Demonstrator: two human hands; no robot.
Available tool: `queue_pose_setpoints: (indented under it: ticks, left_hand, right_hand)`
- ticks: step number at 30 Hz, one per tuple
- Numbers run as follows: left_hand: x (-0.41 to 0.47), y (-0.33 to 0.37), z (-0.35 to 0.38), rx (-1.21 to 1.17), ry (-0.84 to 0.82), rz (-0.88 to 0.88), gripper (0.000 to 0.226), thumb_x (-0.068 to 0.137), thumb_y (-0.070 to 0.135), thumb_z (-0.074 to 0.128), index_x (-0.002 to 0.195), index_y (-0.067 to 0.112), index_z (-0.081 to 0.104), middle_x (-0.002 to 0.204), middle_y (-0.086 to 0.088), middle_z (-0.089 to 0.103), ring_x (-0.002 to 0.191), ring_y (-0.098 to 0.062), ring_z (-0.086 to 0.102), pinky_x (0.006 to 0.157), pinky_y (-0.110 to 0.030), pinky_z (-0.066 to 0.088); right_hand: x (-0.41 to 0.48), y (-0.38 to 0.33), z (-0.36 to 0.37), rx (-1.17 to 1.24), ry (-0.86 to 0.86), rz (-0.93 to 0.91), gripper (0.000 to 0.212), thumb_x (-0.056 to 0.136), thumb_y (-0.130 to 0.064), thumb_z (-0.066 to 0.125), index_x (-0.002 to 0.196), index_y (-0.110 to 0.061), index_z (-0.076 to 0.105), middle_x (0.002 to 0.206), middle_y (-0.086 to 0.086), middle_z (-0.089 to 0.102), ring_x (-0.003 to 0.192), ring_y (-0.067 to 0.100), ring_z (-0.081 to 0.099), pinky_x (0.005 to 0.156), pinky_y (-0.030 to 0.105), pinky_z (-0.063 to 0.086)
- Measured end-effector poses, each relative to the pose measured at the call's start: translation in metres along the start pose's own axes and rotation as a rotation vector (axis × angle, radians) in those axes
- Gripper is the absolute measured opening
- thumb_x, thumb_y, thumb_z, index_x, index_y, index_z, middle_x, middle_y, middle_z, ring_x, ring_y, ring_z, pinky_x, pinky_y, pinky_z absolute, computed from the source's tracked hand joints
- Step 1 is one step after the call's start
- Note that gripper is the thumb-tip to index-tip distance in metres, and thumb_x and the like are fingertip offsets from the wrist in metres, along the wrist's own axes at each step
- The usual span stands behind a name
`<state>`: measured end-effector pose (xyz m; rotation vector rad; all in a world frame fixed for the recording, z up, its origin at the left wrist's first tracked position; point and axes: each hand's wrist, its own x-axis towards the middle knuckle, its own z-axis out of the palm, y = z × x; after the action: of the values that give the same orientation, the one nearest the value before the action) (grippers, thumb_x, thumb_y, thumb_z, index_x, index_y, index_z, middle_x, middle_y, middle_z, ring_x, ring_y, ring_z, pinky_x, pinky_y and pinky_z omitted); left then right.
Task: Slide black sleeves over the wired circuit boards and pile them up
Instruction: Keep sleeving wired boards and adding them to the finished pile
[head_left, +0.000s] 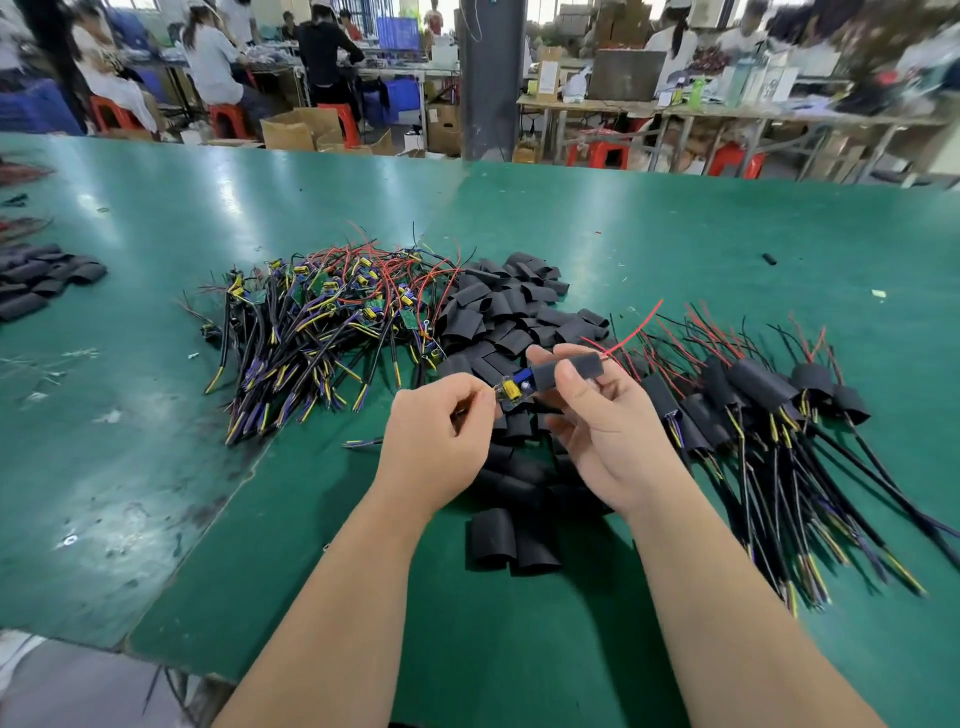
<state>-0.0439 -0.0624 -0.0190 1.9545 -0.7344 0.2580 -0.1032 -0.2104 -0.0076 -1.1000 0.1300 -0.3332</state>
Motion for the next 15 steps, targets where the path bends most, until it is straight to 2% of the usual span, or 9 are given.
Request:
queue_pose_setpoints:
  ticks: [2,4,6,10,13,15]
  left_hand:
    - [0.000,0.002,0.000,-0.061,-0.020,-0.004,0.027,0.087,0.026,0.047,0.060,0.025,0.051,0.048,0.006,0.042,0.047,-0.011,0.035,0.052,-0.023,0.026]
    - [0.000,0.003,0.001,-0.086,-0.033,0.014,0.027,0.087,0.025,0.048,0.060,0.028,0.049,0.050,0.003,0.044,0.048,-0.012,0.036,0.050,-0.026,0.029]
    - [-0.001,0.002,0.002,-0.084,-0.051,0.023,0.024,0.086,0.025,0.049,0.062,0.027,0.053,0.050,-0.002,0.047,0.048,-0.016,0.038,0.049,-0.027,0.030]
    - [-0.001,0.000,0.002,-0.020,-0.056,0.063,0.018,0.086,0.021,0.051,0.072,0.019,0.062,0.048,0.005,0.044,0.044,-0.012,0.034,0.047,-0.018,0.026]
    - [0.001,-0.001,0.003,0.024,0.000,0.085,0.016,0.084,0.020,0.054,0.074,0.015,0.065,0.054,0.002,0.056,0.048,-0.016,0.045,0.048,-0.021,0.033]
    - [0.000,0.000,0.003,-0.008,0.040,0.082,0.012,0.083,0.017,0.058,0.075,0.013,0.067,0.061,0.003,0.061,0.056,-0.015,0.053,0.050,-0.019,0.039]
  right_hand:
    - [-0.001,0.000,0.000,0.043,-0.033,0.019,0.023,0.076,-0.022,0.063,0.098,-0.018,0.059,0.106,-0.002,0.073,0.074,0.010,0.064,0.059,0.020,0.045]
    - [-0.002,0.001,0.001,0.031,-0.062,0.022,0.023,0.074,-0.022,0.064,0.095,-0.016,0.059,0.102,0.001,0.074,0.070,0.009,0.065,0.058,0.018,0.046]
    - [-0.003,0.003,0.003,-0.049,-0.071,0.016,0.027,0.069,-0.024,0.068,0.093,-0.015,0.060,0.100,0.004,0.075,0.074,0.010,0.067,0.060,0.018,0.047]
    - [-0.005,0.004,0.006,-0.209,-0.073,0.010,0.031,0.066,-0.028,0.072,0.092,-0.014,0.063,0.099,0.005,0.075,0.083,0.014,0.066,0.064,0.022,0.045]
    - [-0.007,0.004,0.008,-0.183,-0.079,0.021,0.027,0.067,-0.025,0.072,0.092,-0.016,0.067,0.088,0.000,0.074,0.077,0.010,0.066,0.063,0.023,0.045]
    - [-0.008,0.004,0.010,-0.139,-0.084,0.047,0.026,0.072,-0.019,0.070,0.097,-0.014,0.067,0.084,0.002,0.072,0.075,0.013,0.066,0.065,0.025,0.046]
